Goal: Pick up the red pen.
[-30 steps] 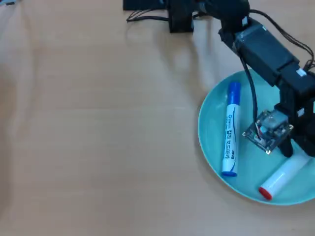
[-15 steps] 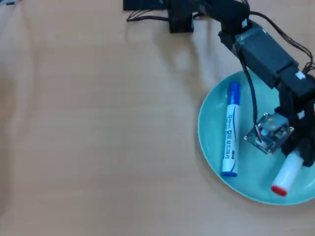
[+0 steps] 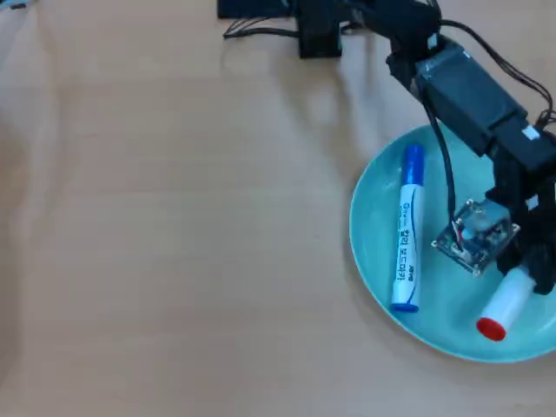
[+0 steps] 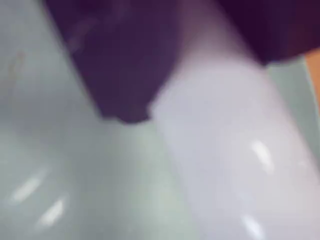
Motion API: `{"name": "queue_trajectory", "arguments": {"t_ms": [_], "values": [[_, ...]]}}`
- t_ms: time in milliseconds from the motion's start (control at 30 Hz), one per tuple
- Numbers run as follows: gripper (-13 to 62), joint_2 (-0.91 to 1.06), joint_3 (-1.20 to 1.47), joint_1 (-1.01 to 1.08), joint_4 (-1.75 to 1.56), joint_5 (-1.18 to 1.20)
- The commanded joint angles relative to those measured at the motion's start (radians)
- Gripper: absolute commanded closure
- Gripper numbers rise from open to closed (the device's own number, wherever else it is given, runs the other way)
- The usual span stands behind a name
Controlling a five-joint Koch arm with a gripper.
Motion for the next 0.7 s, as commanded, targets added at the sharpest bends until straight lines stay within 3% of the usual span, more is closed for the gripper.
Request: {"name": "queue_trajectory", "arguments": {"t_ms": [0, 300, 500, 667], "values": [[56.2, 0.025, -0.048, -0.011, 0.132, 0.049], [56.2, 0.232, -0.041, -0.04, 0.279, 0.439], [56.2, 0.364, -0.051, -0.04, 0.29, 0.572], [56.2, 0.437, -0.035, -0.041, 0.307, 0.526]]}}
